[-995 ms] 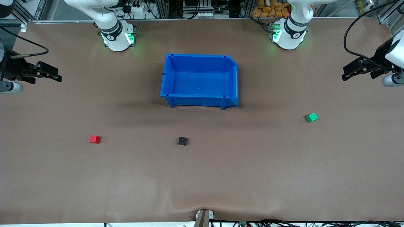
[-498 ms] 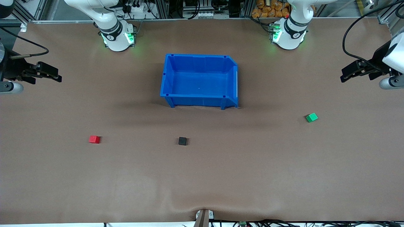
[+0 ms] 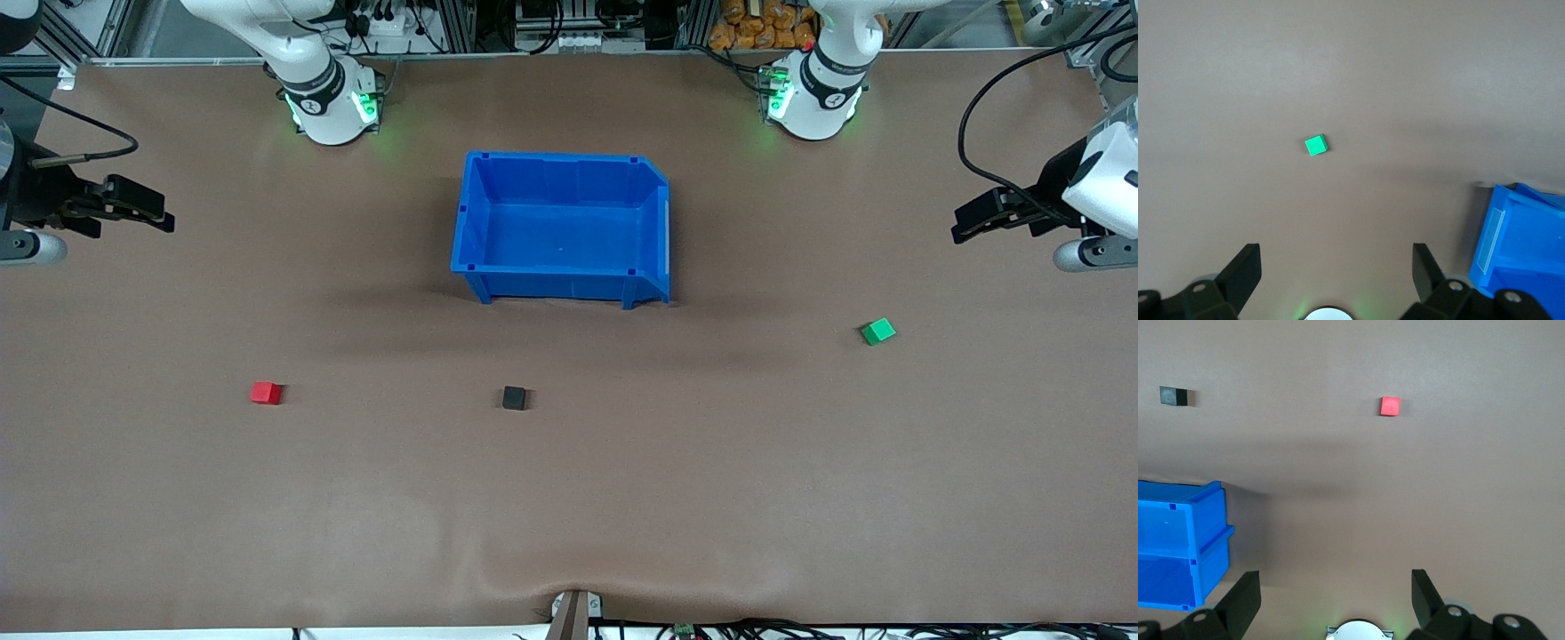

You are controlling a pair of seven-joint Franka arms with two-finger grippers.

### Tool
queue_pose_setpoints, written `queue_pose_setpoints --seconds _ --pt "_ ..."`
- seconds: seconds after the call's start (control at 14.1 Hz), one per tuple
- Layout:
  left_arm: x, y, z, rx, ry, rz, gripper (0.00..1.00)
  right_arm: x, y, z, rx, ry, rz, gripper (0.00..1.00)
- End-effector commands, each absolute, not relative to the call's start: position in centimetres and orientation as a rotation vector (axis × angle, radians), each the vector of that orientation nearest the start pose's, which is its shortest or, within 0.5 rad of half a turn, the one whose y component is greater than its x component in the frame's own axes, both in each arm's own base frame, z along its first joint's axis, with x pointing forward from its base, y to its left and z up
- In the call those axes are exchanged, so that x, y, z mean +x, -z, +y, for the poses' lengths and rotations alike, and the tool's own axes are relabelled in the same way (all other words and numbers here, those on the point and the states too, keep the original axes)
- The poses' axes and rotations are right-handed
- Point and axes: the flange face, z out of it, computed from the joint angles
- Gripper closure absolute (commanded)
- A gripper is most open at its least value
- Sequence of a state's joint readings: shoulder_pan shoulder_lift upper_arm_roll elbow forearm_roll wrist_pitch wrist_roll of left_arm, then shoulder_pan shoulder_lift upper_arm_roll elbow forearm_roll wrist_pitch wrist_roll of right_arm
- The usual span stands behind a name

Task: Attach green and red cubes to black cube
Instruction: 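Start moving both grippers out from the rest pose toward the cubes, then reach the right gripper to the red cube while the left gripper reaches the green cube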

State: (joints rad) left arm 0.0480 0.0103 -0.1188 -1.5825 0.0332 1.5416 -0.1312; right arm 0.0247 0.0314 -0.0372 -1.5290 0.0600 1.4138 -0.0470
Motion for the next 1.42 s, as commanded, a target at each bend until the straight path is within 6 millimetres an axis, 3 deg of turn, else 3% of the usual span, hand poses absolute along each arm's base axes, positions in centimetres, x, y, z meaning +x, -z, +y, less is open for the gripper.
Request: queue_pose_setpoints --seconds 0.0,0.14,0.71,0.92,1.28,1.35 --pt "55.6 -60.6 -3.4 -3.092 -0.068 -0.101 0.0 54.9 -61.8 0.1 -3.083 -0.216 -0.054 0.0" --pt "55.7 -60.2 -3.4 -3.092 -0.078 -0.099 0.0 55.1 -61.4 1.2 -3.083 -0.222 -0.084 0.0" --pt "56.5 -58.5 -3.2 -3.092 -0.107 -0.106 0.0 55.3 -60.8 1.7 -3.098 -0.245 -0.097 0.0" --pt "56.8 -57.0 -2.6 -3.092 -0.107 -0.12 0.0 55.6 -60.5 1.7 -3.098 -0.245 -0.099 0.0" --pt "57.8 -53.8 -2.4 -3.092 -0.15 -0.121 0.0 58.1 -56.7 1.1 -3.159 -0.284 -0.094 0.0" --pt "58.2 -53.2 -2.4 -3.093 -0.155 -0.121 0.0 58.4 -56.2 0.1 -3.176 -0.292 -0.075 0.0"
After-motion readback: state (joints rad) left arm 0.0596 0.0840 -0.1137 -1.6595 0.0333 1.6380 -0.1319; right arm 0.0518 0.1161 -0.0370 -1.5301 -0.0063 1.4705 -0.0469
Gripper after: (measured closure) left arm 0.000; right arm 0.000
